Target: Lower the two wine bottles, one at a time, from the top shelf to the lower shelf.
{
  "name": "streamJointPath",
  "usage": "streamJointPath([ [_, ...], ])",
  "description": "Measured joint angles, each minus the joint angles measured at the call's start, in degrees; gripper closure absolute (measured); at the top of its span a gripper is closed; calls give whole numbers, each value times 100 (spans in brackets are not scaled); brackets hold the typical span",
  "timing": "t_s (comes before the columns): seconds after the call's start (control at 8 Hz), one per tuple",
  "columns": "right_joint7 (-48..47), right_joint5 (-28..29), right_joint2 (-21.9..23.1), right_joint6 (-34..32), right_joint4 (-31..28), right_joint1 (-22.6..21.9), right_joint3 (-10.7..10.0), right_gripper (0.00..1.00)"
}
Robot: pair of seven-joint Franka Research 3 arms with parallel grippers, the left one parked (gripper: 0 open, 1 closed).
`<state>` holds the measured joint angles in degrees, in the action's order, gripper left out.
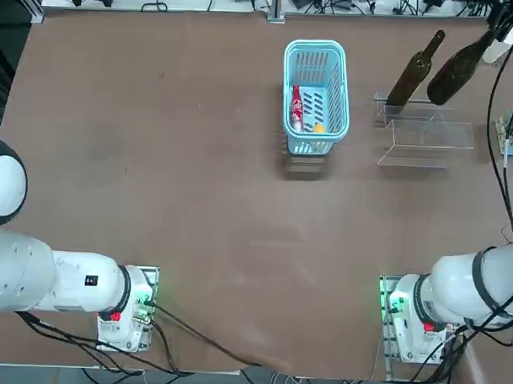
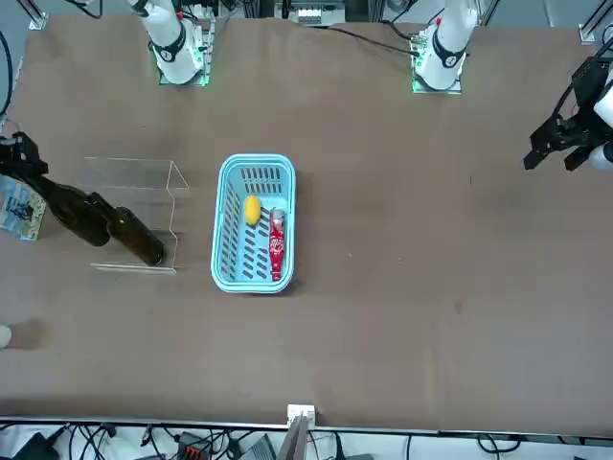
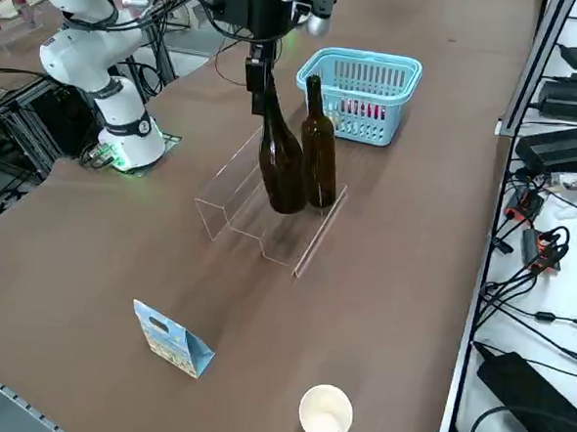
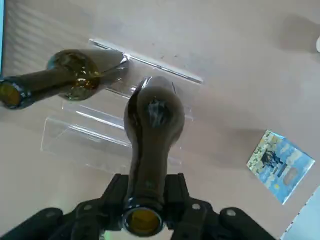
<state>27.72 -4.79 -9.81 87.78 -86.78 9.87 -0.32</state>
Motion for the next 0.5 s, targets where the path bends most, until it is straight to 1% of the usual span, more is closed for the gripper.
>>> streamJointPath([
  [0.25, 4, 0, -169, 1, 117, 2, 0, 62],
  [0.5, 67, 0, -246, 10, 144, 2, 0, 62],
])
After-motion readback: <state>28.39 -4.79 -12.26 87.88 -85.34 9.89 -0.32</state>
